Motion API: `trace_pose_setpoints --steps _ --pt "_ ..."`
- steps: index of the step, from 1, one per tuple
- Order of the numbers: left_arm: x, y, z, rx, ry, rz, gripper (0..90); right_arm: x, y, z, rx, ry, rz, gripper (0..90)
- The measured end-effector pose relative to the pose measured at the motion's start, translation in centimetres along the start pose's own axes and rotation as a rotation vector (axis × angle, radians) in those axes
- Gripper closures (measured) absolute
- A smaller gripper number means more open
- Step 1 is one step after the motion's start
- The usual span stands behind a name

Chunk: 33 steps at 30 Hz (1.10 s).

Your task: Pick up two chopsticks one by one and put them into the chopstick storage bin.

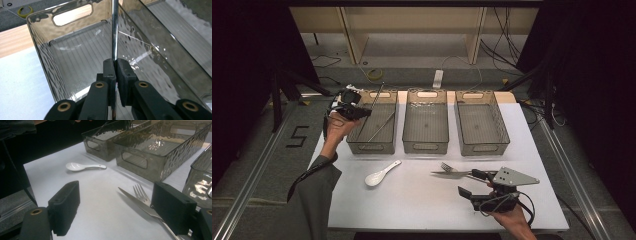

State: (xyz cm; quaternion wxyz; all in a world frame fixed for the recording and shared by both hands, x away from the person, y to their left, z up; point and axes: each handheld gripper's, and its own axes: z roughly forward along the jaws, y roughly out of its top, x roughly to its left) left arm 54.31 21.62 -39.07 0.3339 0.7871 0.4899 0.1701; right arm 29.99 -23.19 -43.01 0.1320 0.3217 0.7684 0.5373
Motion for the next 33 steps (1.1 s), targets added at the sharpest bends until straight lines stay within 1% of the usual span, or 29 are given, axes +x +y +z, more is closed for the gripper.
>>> trace_pose_setpoints --steps 10,14,17,19,20,23,24,25,27,29,31,33 --pt "0.4 -0.7 0.6 0.022 0.001 -0.020 84.8 0.0 0.0 0.0 0.000 0.002 -0.001 23.9" --pt "0.3 -0.9 0.8 0.031 0.007 -0.019 84.6 0.0 0.0 0.0 0.000 0.002 -0.002 23.9" --pt "0.3 -1.1 0.9 0.047 0.011 -0.015 84.5 0.0 0.0 0.0 -0.001 0.001 -0.002 24.0" --pt "0.3 -1.2 1.0 0.043 0.013 -0.022 85.1 0.0 0.0 0.0 0.000 0.001 -0.001 24.0" --pt "0.4 -1.2 1.0 0.043 0.015 -0.026 88.2 0.0 0.0 0.0 0.000 0.001 -0.001 24.0" --pt "0.5 -1.2 0.9 0.037 0.022 -0.035 86.7 0.0 0.0 0.1 0.001 0.002 -0.001 24.0" --pt "0.5 -1.2 0.9 0.036 0.025 -0.042 83.5 0.0 0.0 0.1 0.001 0.001 -0.001 24.0" --pt "0.6 -1.1 0.8 0.031 0.023 -0.057 78.2 0.0 0.0 0.0 0.000 0.001 -0.001 24.0" --pt "0.6 -0.9 0.4 0.019 0.010 -0.085 65.3 0.0 0.0 0.0 0.001 0.000 0.001 24.0" --pt "0.5 -0.7 -0.1 0.016 -0.005 -0.098 52.8 0.0 0.0 0.0 0.002 0.000 0.002 24.0" --pt "0.1 -0.6 -0.7 0.006 -0.021 -0.099 45.3 0.0 0.0 0.1 0.002 0.001 0.001 24.0" --pt "-0.5 -0.6 -1.4 -0.008 -0.029 -0.095 37.9 0.0 0.0 0.1 0.003 0.000 0.001 24.0"
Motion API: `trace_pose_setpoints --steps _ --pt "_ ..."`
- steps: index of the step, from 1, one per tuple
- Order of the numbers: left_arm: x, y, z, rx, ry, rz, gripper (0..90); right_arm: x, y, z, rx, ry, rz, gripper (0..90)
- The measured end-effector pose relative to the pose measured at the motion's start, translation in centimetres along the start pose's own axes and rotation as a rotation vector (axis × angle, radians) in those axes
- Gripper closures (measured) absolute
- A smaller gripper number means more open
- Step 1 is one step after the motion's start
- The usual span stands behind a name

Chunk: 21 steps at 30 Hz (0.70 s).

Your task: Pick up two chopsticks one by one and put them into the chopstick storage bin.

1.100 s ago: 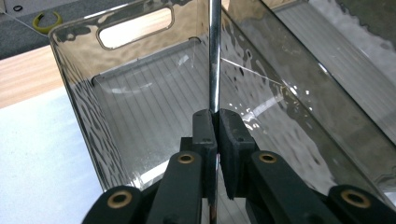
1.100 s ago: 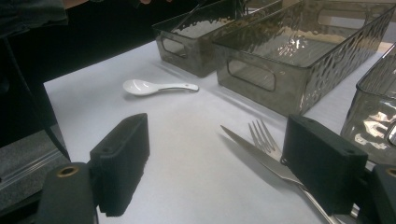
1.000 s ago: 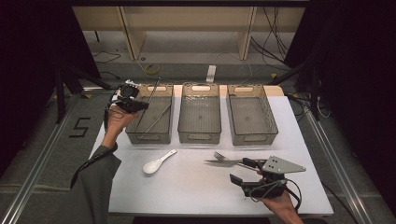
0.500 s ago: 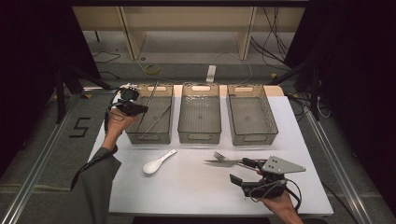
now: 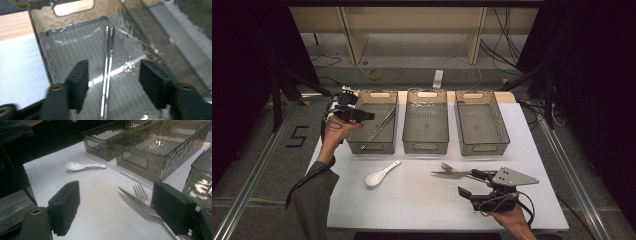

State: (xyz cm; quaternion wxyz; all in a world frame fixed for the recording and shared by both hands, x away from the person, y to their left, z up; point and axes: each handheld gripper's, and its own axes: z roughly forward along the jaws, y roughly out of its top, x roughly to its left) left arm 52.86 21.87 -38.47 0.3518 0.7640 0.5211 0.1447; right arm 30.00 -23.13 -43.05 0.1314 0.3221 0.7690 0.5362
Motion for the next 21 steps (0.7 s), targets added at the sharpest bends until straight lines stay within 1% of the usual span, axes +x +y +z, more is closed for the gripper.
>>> trace_pose_setpoints --steps 3,6,9,10,12,13,15,16,18,21 --pt "-1.2 -0.2 -1.0 -0.001 -0.022 0.020 29.7 0.0 0.0 0.0 0.000 -0.002 0.001 24.0" --pt "-2.2 -0.7 -2.0 -0.014 -0.066 0.025 25.5 0.0 0.0 0.0 -0.002 -0.002 0.001 24.0" --pt "-3.2 -1.1 -2.6 0.010 -0.085 0.049 22.9 0.0 0.0 0.1 0.003 -0.002 -0.003 24.0" --pt "-3.5 -1.1 -2.7 0.024 -0.090 0.057 22.6 0.0 0.0 0.0 0.005 -0.003 -0.003 24.0" --pt "-4.0 -1.1 -3.2 0.019 -0.086 0.067 21.3 0.1 0.0 0.0 0.001 -0.002 -0.008 24.0" --pt "-4.2 -1.1 -3.3 0.024 -0.092 0.078 21.3 0.1 0.0 0.0 0.000 -0.003 -0.010 24.0" --pt "-4.9 -1.4 -3.3 0.047 -0.088 0.104 20.9 0.1 0.1 -0.1 -0.004 -0.002 -0.008 24.0" --pt "-5.2 -1.5 -3.3 0.056 -0.086 0.110 20.6 0.1 0.1 -0.1 -0.004 -0.002 -0.008 24.0" --pt "-5.8 -1.9 -3.3 0.082 -0.095 0.134 19.9 0.1 0.1 -0.1 -0.004 0.000 -0.009 24.0" --pt "-6.5 -2.2 -3.3 0.101 -0.091 0.158 19.3 0.2 0.1 -0.1 -0.001 0.000 -0.015 24.0"
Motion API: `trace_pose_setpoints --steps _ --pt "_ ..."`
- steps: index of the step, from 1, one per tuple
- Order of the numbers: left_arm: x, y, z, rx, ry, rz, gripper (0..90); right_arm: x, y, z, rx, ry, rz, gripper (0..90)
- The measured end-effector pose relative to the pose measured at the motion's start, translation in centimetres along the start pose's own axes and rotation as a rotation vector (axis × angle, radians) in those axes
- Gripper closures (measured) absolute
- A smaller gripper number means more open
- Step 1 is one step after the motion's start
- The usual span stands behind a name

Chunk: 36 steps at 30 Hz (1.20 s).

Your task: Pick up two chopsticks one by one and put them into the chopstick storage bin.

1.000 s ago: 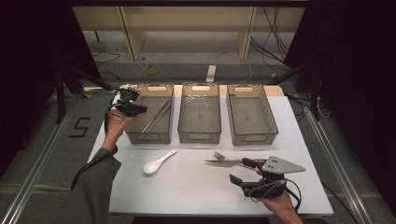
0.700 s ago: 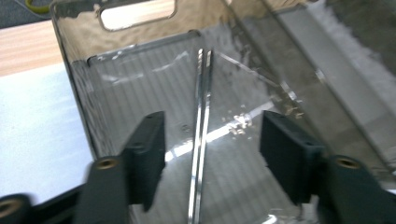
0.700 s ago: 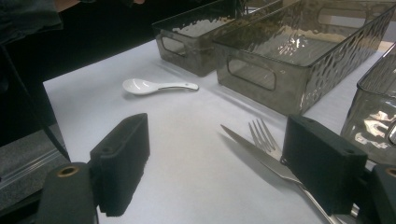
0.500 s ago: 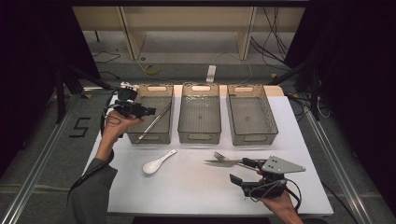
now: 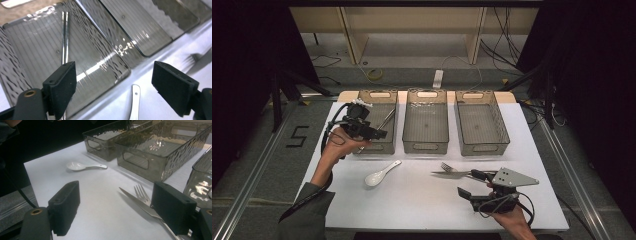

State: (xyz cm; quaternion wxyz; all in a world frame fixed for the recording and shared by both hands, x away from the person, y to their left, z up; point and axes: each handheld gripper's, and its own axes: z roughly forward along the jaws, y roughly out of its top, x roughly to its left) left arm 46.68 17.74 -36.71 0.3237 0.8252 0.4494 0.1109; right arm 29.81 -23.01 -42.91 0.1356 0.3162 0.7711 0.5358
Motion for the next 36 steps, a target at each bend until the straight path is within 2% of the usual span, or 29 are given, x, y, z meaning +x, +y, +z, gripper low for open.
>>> trace_pose_setpoints --steps 3,17,25,32,36 --pt "-0.5 -0.4 0.2 0.013 0.013 0.001 17.4 0.0 0.0 0.0 -0.001 -0.001 0.000 24.0" --pt "-2.3 -1.8 0.9 0.076 -0.004 0.039 16.2 -0.1 0.0 -0.2 -0.004 -0.003 -0.003 23.9" --pt "-2.5 -2.4 1.1 0.077 -0.018 0.036 16.3 -0.2 -0.1 -0.2 0.000 -0.002 0.000 24.0" --pt "-2.9 -3.0 1.8 0.100 -0.030 0.042 16.3 -0.4 -0.2 -0.2 -0.003 0.002 0.004 23.9" --pt "-3.1 -3.4 2.3 0.124 -0.017 0.055 16.2 -0.5 -0.2 -0.4 -0.004 0.002 0.006 23.9"
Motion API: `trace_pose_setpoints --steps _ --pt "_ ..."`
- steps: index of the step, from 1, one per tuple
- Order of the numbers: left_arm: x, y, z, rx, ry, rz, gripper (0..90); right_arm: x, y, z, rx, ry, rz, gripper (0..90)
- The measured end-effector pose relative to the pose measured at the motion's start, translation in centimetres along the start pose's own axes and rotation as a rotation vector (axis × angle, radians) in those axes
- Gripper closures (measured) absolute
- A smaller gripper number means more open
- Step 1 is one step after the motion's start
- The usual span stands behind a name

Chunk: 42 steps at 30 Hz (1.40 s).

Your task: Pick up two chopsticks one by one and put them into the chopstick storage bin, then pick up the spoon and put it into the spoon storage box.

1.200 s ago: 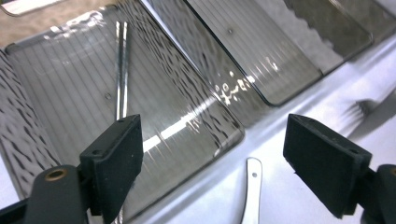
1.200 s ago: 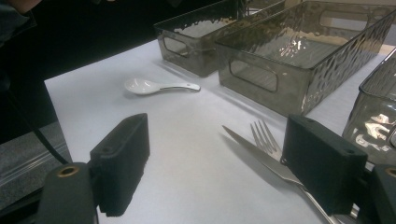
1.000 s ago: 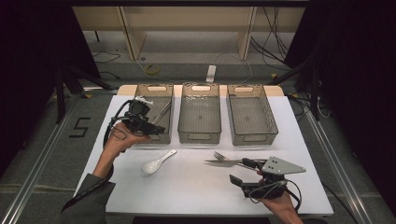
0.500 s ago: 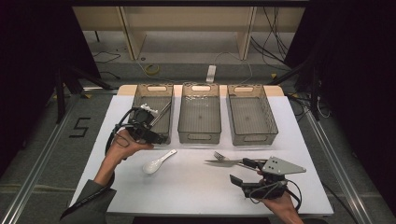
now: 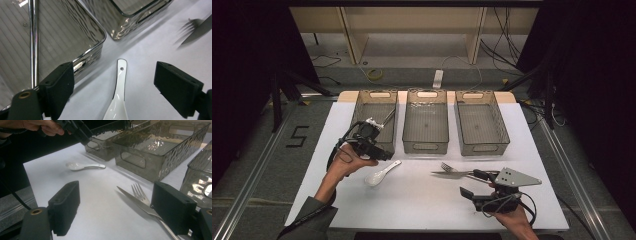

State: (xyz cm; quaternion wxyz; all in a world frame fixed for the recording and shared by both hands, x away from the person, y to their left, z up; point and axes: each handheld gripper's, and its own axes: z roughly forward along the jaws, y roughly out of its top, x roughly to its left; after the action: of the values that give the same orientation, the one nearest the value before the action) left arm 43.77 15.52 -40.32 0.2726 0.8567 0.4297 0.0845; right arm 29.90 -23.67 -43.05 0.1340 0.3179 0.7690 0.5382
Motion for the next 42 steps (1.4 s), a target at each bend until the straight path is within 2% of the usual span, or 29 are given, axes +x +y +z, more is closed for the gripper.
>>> trace_pose_setpoints --steps 8,11,15,24,29,37,42 --pt "-0.3 -0.6 0.6 0.029 -0.015 0.006 16.3 0.1 0.0 -0.1 0.000 -0.007 0.000 24.0" --pt "-0.3 -0.9 0.9 0.046 -0.011 0.011 16.3 0.1 0.0 0.0 0.003 -0.007 0.000 24.0" --pt "-0.5 -1.1 1.4 0.054 0.019 0.021 16.6 0.1 0.0 0.0 0.005 -0.010 0.000 24.0" --pt "-0.7 -1.5 2.2 0.092 0.015 0.044 16.8 0.1 0.0 0.0 0.003 -0.014 0.000 23.9" --pt "-0.7 -1.6 2.8 0.116 0.011 0.041 17.4 0.0 -0.1 0.0 0.006 -0.014 0.001 24.0" --pt "-0.7 -1.8 3.5 0.147 0.002 0.061 24.0 0.2 -0.1 0.0 0.008 -0.007 -0.008 23.9" --pt "-0.4 -2.0 3.7 0.148 -0.010 0.056 30.4 0.1 -0.1 0.0 0.008 -0.008 -0.003 23.9"
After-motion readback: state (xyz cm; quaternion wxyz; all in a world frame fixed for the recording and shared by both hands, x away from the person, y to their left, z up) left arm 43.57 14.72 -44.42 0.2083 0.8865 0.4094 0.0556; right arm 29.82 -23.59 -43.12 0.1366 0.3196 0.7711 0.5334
